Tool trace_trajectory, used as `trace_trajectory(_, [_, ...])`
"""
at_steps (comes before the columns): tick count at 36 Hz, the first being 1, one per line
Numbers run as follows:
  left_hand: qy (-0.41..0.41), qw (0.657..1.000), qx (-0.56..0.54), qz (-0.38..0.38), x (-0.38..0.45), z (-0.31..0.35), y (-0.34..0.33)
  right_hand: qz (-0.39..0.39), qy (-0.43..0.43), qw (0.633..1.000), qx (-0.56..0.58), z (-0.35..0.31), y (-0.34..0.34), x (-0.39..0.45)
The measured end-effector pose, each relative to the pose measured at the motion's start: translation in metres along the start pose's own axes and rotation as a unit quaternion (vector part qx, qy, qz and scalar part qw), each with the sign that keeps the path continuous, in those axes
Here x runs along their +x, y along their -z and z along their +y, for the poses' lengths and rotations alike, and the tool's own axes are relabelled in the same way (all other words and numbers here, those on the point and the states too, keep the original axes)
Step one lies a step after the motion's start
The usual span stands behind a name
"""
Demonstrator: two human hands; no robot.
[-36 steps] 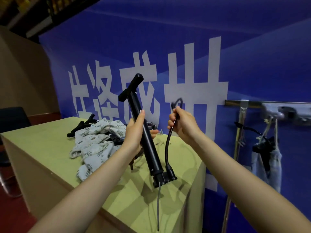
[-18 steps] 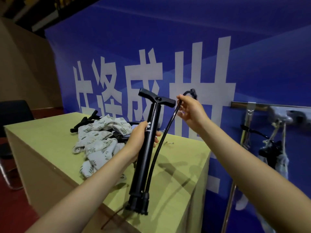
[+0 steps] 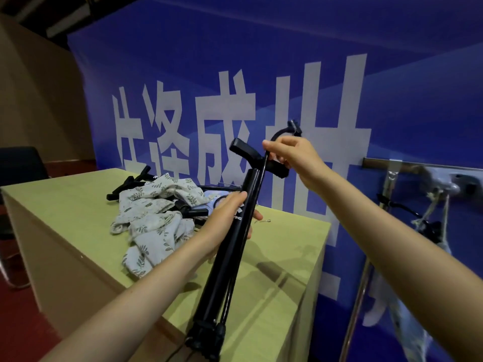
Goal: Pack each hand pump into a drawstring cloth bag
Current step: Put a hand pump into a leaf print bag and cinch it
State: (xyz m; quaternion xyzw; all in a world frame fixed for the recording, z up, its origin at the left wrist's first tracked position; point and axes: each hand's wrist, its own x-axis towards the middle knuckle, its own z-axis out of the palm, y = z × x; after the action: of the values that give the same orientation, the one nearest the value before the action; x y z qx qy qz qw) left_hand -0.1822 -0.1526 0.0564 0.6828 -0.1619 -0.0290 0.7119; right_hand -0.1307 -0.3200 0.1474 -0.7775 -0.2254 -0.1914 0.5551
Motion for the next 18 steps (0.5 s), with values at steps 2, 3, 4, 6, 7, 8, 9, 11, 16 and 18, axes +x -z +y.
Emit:
trace_trajectory(2, [-0.001, 0.999, 0.028, -0.015, -0.001, -0.002, 0.0, -0.001, -0.012, 1.0, -0.012, 0.0, 0.001, 0.001])
trace_trajectory(3, [-0.002, 0.999, 0.033, -0.016, -0.001, -0.003, -0.001, -0.009, -0.019, 1.0, -0.023, -0.001, 0.001, 0.001])
trace_trajectory(4, [-0.004, 1.0, 0.025, -0.015, -0.002, -0.004, -0.002, -0.018, -0.025, 0.999, -0.031, 0.0, 0.001, 0.001])
trace_trajectory(6, [-0.001, 1.0, 0.0, -0.012, -0.002, -0.004, -0.003, -0.029, -0.029, 0.999, -0.032, 0.002, 0.001, -0.001])
trace_trajectory(7, [0.004, 1.0, -0.008, -0.015, -0.001, -0.004, -0.004, -0.029, -0.029, 0.999, -0.022, 0.004, 0.0, -0.002])
trace_trajectory(8, [0.013, 1.0, -0.016, -0.02, 0.0, -0.005, -0.004, -0.028, -0.029, 0.999, -0.008, 0.005, 0.0, -0.002])
trace_trajectory(9, [0.021, 0.999, -0.02, -0.025, 0.0, -0.005, -0.003, -0.026, -0.028, 0.999, 0.006, 0.006, 0.0, -0.002])
trace_trajectory(11, [0.033, 0.999, -0.021, -0.032, 0.001, -0.006, -0.001, -0.026, -0.03, 0.998, 0.045, 0.008, 0.0, -0.002])
trace_trajectory(16, [0.034, 0.998, -0.016, -0.052, 0.002, -0.008, 0.002, -0.015, -0.039, 0.994, 0.099, 0.009, -0.002, -0.005])
trace_trajectory(18, [0.038, 0.997, -0.018, -0.06, 0.001, -0.008, 0.003, -0.004, -0.035, 0.994, 0.102, 0.01, -0.004, -0.007])
